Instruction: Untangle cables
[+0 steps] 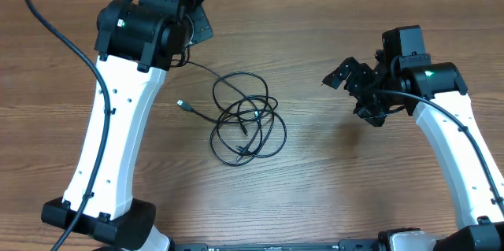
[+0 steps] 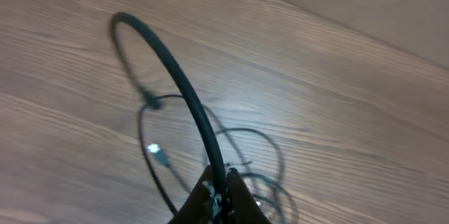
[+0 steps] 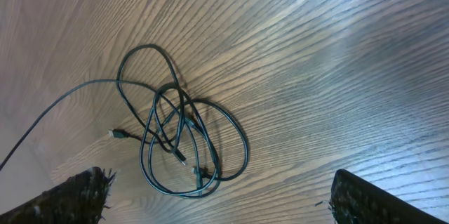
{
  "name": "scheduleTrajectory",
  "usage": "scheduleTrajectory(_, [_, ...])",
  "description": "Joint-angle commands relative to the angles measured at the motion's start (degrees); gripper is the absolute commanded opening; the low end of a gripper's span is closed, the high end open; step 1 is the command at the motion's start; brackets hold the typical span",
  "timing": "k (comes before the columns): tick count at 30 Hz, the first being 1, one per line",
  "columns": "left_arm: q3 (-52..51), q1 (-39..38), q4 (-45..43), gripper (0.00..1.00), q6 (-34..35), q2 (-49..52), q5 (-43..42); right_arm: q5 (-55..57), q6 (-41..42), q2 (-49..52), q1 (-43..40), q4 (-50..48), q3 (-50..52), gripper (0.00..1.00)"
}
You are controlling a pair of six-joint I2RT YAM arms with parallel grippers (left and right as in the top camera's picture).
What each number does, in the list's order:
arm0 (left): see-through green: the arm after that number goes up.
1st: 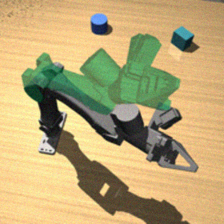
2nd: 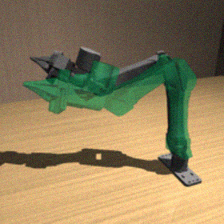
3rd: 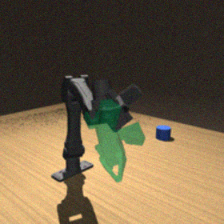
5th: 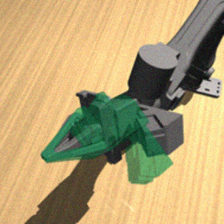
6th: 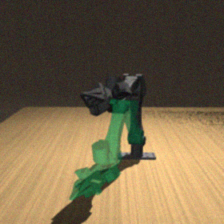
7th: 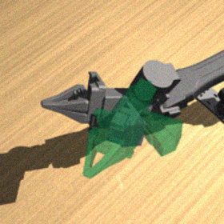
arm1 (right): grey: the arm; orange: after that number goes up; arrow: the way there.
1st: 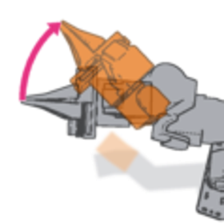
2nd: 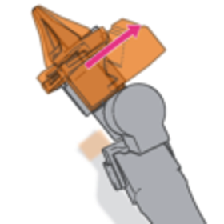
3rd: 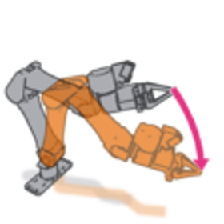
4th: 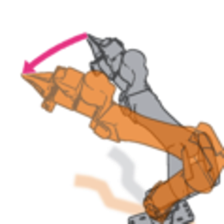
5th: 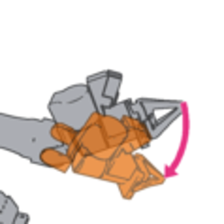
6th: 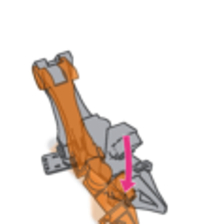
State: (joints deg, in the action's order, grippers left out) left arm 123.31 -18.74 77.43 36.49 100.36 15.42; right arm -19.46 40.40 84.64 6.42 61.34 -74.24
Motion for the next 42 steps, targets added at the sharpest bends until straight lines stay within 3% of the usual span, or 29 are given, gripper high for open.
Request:
scheduleTrajectory(1, [0.4,0.1,1.0,0.04,-2.3,2.6,5.5,0.4,-0.4,-0.5,-0.1,-0.1,-0.7,1.0])
scheduleTrajectory(6, [0.4,0.2,0.3,0.04,-6.3,6.8,6.0,0.4,-0.4,-0.5,-0.1,-0.1,-0.7,1.0])
scheduleTrajectory(13, [0.4,1.6,-0.1,0.05,-6.9,12.6,5.8,0.4,-0.4,-0.5,-0.1,-0.1,-0.7,1.0])
scheduleTrajectory(15, [0.4,3.1,-1.8,0.08,-10.4,14.1,7.9,0.4,-0.4,-0.5,-0.1,-0.1,-0.7,1.0])
scheduleTrajectory(20, [0.4,9.6,-2.6,0.12,-10.6,14.4,8.0,0.4,-0.4,-0.5,-0.1,-0.1,-0.7,1.0])
scheduleTrajectory(22, [0.4,12.4,-1.8,0.22,-10.6,14.4,3.9,0.4,-0.4,-0.5,-0.1,-0.1,-0.7,1.0])
scheduleTrajectory(26, [0.4,15.8,0.3,0.37,-11.4,14.4,-14.6,0.4,-0.4,-0.5,-0.1,-0.1,-0.7,1.0])
scheduleTrajectory(30, [0.2,16.3,1.0,0.38,-16.2,14.4,-31.0,0.4,-0.4,-0.5,-0.1,-0.1,-0.7,1.0])
scheduleTrajectory(32, [-0.2,14.7,1.0,0.42,-18.5,14.5,-34.5,0.4,-0.4,-0.5,-0.1,-0.1,-0.7,1.0])
scheduleTrajectory(35, [-0.4,12.1,1.1,0.45,-18.7,15.4,-31.5,0.4,-0.4,-0.5,-0.1,-0.1,-0.7,1.0])
scheduleTrajectory(40, [-0.5,7.8,2.6,0.36,-12.3,19.3,-25.2,0.4,-0.4,-0.5,-0.1,-0.1,-0.7,1.0])
scheduleTrajectory(42, [-0.5,6.1,3.0,0.43,-10.0,21.6,-25.1,0.4,-0.4,-0.5,-0.1,-0.1,-0.7,1.0])
